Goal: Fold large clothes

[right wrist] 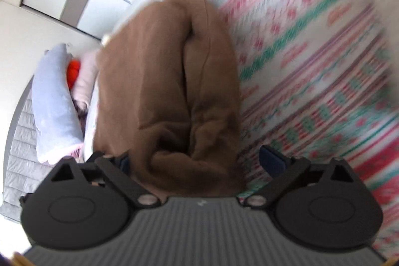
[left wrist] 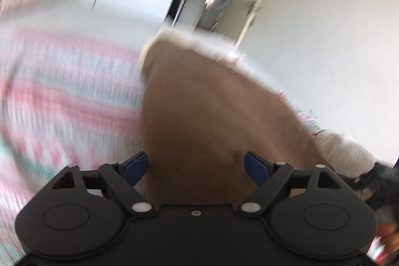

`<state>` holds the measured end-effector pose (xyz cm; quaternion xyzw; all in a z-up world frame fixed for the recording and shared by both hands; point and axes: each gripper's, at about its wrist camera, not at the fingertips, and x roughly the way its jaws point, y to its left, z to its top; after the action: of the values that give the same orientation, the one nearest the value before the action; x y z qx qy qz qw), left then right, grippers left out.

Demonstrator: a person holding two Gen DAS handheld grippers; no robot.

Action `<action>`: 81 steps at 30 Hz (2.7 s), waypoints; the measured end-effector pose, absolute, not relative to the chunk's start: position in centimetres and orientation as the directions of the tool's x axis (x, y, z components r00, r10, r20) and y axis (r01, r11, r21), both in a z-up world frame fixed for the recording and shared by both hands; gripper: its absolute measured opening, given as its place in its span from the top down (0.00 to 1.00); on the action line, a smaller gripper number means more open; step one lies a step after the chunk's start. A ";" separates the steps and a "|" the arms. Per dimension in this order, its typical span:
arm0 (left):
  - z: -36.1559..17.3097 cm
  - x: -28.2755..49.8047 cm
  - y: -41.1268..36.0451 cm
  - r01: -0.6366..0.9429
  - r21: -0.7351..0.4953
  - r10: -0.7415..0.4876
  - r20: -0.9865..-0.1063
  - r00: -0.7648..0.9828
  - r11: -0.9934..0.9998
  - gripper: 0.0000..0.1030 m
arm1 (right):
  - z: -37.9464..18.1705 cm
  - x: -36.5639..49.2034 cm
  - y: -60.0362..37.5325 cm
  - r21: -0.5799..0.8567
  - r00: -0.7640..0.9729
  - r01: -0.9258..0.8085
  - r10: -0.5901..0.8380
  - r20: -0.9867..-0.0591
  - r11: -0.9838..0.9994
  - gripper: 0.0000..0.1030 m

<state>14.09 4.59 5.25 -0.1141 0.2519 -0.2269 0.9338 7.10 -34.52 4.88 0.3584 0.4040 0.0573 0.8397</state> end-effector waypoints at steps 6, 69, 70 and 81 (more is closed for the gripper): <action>7.1 12.4 5.6 0.412 -0.300 -0.491 -0.272 0.828 0.860 0.19 | 8.9 3.6 -36.9 0.762 0.830 0.025 0.411 -0.377 0.647 0.14; 3.8 7.6 0.7 0.574 -0.018 -0.528 -0.418 0.739 0.818 0.19 | 7.9 0.7 -26.5 0.168 0.760 0.024 0.091 -0.643 0.986 0.62; 3.8 7.5 0.9 0.570 -0.026 -0.525 -0.424 0.737 0.821 0.18 | 7.9 0.4 -26.3 0.160 0.760 0.024 0.086 -0.644 0.987 0.62; 4.6 4.4 2.0 0.428 -0.082 -0.407 -0.508 0.759 0.900 0.18 | 8.3 -3.2 -23.8 0.092 0.778 0.038 0.029 -0.628 0.995 0.59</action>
<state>4.41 2.04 4.63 0.0194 0.2663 -0.2226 0.9376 -3.21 -23.75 8.26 0.0500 0.3332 -0.0025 0.9415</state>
